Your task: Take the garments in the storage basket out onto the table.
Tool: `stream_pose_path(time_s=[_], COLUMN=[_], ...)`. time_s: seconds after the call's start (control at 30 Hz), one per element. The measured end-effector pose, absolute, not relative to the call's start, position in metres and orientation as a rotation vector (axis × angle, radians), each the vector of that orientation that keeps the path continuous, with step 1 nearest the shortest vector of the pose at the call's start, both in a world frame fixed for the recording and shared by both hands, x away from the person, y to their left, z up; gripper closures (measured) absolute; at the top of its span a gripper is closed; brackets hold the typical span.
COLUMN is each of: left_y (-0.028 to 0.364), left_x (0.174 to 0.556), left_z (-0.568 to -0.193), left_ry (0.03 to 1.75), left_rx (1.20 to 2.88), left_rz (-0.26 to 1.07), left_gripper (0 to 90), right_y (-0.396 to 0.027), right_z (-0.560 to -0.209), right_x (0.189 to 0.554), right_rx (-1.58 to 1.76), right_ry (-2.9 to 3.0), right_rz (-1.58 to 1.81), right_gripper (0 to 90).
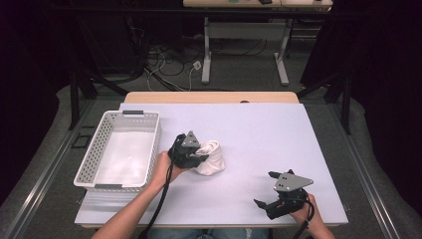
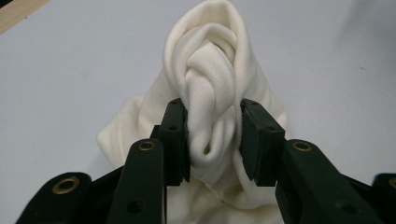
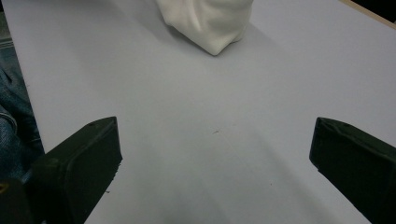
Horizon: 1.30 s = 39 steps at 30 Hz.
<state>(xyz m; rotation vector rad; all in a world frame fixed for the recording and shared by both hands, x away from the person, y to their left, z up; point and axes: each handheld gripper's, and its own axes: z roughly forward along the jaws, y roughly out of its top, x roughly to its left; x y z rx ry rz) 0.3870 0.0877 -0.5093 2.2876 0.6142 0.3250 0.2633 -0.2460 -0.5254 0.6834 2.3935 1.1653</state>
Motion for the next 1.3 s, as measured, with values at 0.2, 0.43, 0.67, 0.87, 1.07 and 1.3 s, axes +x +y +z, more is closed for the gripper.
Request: stream_pose_path(time_s=[0.2, 0.43, 0.67, 0.87, 1.07, 1.3], left_y=[0.09, 0.094, 0.095, 0.095, 0.097, 0.108], left_x=[0.39, 0.393, 0.392, 0.39, 0.385, 0.371], left_z=[-0.515, -0.519, -0.519, -0.517, -0.511, -0.497], left_ry=[0.641, 0.666, 0.669, 0.689, 0.737, 0.74], left_rx=[2.303, 2.289, 2.285, 2.281, 2.26, 2.206], left_rz=[0.329, 0.297, 0.309, 0.332, 0.401, 0.419], left_gripper=[63.7, 63.1, 59.0, 50.5, 28.6, 13.7], right_y=[-0.246, -0.246, -0.246, -0.245, -0.246, -0.245], right_z=[-0.526, -0.526, -0.525, -0.525, -0.525, -0.526], right_x=[0.263, 0.263, 0.264, 0.263, 0.263, 0.263], right_rx=[0.681, 0.679, 0.675, 0.675, 0.666, 0.671], right_ry=[2.393, 2.4, 2.399, 2.395, 2.395, 2.39], right_rz=[1.175, 1.177, 1.17, 1.174, 1.177, 1.176], right_gripper=[1.9, 1.9, 1.9, 1.9, 1.9, 1.9])
